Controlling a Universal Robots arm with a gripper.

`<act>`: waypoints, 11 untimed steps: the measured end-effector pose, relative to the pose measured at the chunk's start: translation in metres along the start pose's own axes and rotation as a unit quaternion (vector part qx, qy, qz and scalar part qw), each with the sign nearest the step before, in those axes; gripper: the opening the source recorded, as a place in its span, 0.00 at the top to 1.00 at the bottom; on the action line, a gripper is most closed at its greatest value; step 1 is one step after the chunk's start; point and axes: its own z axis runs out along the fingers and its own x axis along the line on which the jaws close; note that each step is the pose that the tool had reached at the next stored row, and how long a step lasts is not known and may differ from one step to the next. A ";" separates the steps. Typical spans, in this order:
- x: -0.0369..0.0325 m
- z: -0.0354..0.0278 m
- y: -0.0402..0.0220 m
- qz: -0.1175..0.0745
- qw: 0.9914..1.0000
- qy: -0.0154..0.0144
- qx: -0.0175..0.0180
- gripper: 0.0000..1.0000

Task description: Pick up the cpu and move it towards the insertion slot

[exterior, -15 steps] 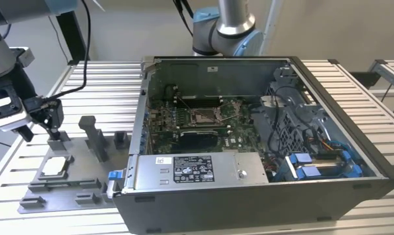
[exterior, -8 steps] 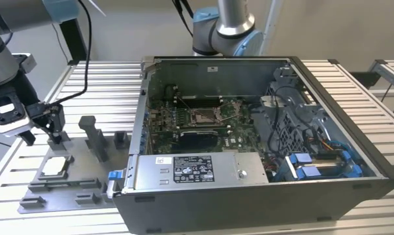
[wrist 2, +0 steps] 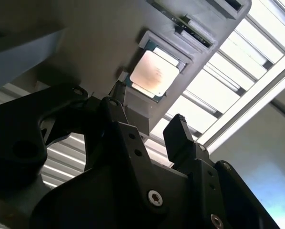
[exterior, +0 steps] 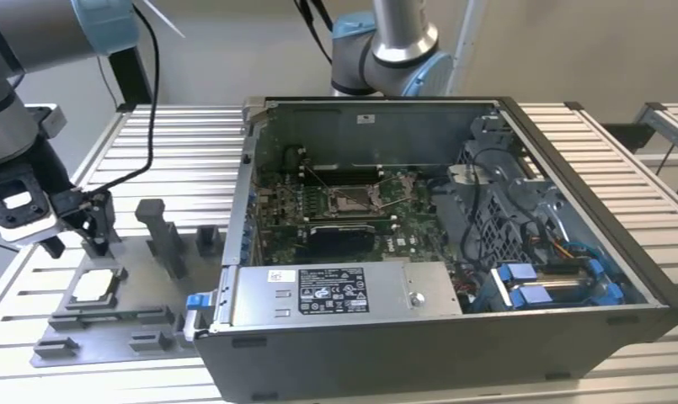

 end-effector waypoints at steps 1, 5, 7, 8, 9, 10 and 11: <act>0.0002 0.0018 -0.0007 0.000 1.000 0.000 0.000 0.00; 0.0011 0.0090 -0.0043 -0.003 1.000 0.000 -0.002 0.00; 0.0016 0.0126 -0.0059 -0.004 1.000 0.000 -0.003 0.00; 0.0019 0.0142 -0.0066 -0.004 1.000 0.000 -0.003 0.00; 0.0022 0.0154 -0.0073 -0.004 1.000 0.000 -0.004 0.00; 0.0025 0.0168 -0.0081 -0.004 1.000 0.000 -0.004 0.00; 0.0027 0.0184 -0.0087 -0.004 1.000 0.000 -0.004 0.00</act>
